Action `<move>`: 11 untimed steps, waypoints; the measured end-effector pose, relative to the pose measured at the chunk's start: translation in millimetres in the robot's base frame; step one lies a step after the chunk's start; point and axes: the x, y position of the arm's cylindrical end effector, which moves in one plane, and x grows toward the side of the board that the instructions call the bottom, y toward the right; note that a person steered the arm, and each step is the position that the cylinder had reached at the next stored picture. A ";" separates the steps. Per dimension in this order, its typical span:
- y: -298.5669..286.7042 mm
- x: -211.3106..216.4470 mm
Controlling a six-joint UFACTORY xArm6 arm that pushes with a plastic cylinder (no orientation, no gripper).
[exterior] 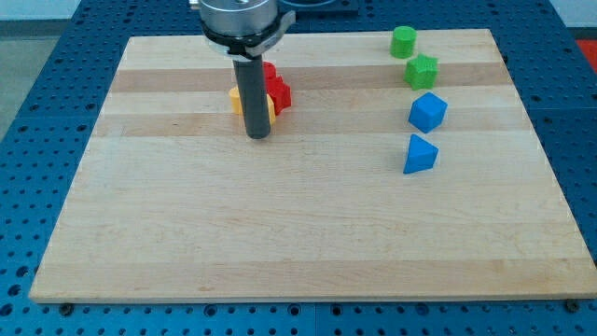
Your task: Slide red circle down a bit
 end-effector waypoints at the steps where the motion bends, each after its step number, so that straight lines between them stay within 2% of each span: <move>1: -5.6 -9.0; 2: -5.1 -3.5; 4: 43.4 50.9; 5: 56.3 18.5; 7: 73.6 -116.3; 9: 13.7 -131.4; 11: 21.4 -126.5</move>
